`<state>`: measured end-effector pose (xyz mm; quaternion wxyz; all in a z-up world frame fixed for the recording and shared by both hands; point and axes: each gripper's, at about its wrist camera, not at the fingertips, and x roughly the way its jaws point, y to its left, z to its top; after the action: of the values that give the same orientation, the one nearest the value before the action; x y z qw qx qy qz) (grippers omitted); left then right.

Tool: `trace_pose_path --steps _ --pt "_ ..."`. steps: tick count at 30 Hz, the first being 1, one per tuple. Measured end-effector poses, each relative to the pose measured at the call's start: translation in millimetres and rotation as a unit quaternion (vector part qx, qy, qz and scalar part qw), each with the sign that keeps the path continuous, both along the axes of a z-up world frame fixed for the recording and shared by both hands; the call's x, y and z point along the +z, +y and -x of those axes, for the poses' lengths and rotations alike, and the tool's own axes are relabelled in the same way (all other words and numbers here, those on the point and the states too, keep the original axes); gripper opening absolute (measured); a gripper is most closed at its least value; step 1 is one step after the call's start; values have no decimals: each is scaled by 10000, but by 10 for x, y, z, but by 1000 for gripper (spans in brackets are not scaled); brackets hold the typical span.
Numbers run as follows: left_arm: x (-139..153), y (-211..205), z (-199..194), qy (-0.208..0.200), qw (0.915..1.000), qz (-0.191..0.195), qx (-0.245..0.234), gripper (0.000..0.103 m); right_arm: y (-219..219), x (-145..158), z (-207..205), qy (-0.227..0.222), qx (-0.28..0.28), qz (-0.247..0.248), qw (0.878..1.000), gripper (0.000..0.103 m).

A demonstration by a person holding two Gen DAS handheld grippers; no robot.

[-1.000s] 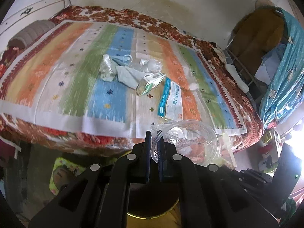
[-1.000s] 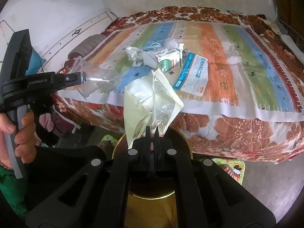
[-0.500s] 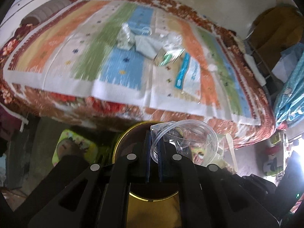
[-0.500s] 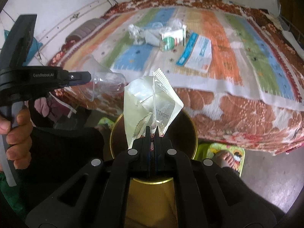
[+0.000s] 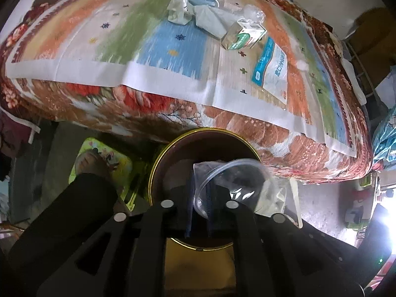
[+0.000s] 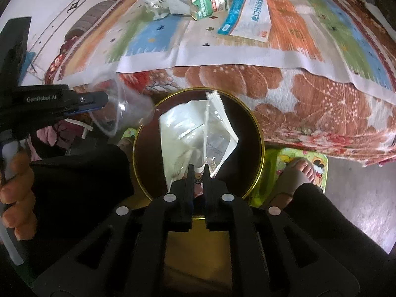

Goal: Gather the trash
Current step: 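Open both grippers to drop the cup and wrapper into the bin, then move both open grippers back toward the remaining trash on the sheet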

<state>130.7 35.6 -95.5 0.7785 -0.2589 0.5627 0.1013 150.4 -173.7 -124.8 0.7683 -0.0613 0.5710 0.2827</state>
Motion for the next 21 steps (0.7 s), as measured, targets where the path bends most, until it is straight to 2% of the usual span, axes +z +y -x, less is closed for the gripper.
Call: trace_pose_path --steps 1,2,3,4,8,15,21 --pt "3 -1 -7 -10 10000 43 5 29 -2 -4 -7 20 -6 -8 10000 14" --pt "11 12 -5 -54 9999 88 28 42 -3 -12 -13 36 -23 -15 10000 18" --pt "23 17 -8 -82 9999 91 49 47 -3 -10 -15 43 -27 -17 10000 19" --pt "29 27 -6 -107 9999 104 68 47 -4 -11 -16 49 -30 -28 10000 19" --pt "43 62 -4 -162 9995 215 144 55 -4 7 -26 33 -27 -141 9999 32" --pt "89 105 -20 -271 9992 217 221 61 -17 102 -62 -54 -52 -355 9993 42" --pt "112 274 -97 -355 9969 557 416 65 -31 256 -152 -237 -111 -616 9978 52"
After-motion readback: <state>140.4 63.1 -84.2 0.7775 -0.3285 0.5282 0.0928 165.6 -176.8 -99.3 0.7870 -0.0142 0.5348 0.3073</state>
